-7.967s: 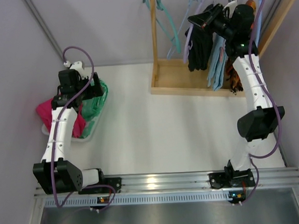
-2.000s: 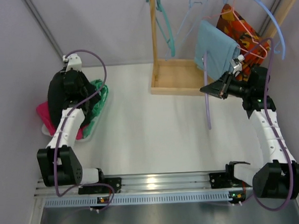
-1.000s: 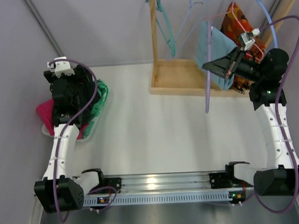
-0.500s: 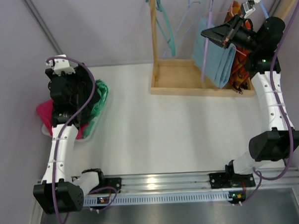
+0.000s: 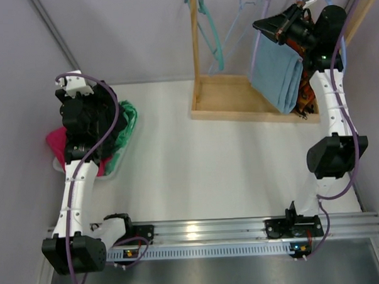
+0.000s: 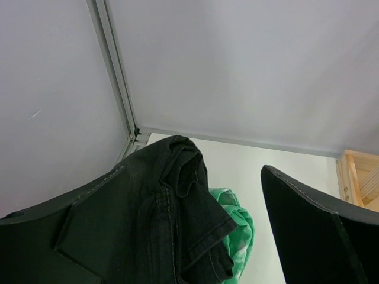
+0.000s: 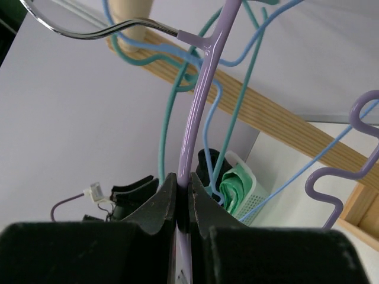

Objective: Remove the trousers from the hanger

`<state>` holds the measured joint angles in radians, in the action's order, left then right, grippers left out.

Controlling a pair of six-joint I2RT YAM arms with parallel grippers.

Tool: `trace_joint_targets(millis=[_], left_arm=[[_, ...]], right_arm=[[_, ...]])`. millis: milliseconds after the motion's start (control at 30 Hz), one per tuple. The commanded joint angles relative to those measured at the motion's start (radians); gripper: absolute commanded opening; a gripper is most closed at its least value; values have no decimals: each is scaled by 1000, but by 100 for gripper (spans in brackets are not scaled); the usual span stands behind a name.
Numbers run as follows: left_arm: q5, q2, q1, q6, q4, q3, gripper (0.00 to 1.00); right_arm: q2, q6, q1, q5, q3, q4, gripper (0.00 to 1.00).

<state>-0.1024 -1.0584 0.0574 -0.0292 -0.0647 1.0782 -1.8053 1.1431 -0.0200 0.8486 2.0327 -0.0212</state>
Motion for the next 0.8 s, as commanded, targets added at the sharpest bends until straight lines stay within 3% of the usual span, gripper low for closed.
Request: trace_joint_targets(millis=[0,333,700,767], left_arm=[[-26,34,-4,-20,-1,32,98],[-37,37,-8,-31,13,37,98],[-28,49,-11,-23,14,26,98],[-28,51,-13,-21,14,28,98]], right_arm=[[-20,-40,12,-69,96,-12,0],[-97,-77,68,-155,139,-118,0],[-112,-91,120,-125,138,-74,0],[-100,-100,118,-122,126,-75,12]])
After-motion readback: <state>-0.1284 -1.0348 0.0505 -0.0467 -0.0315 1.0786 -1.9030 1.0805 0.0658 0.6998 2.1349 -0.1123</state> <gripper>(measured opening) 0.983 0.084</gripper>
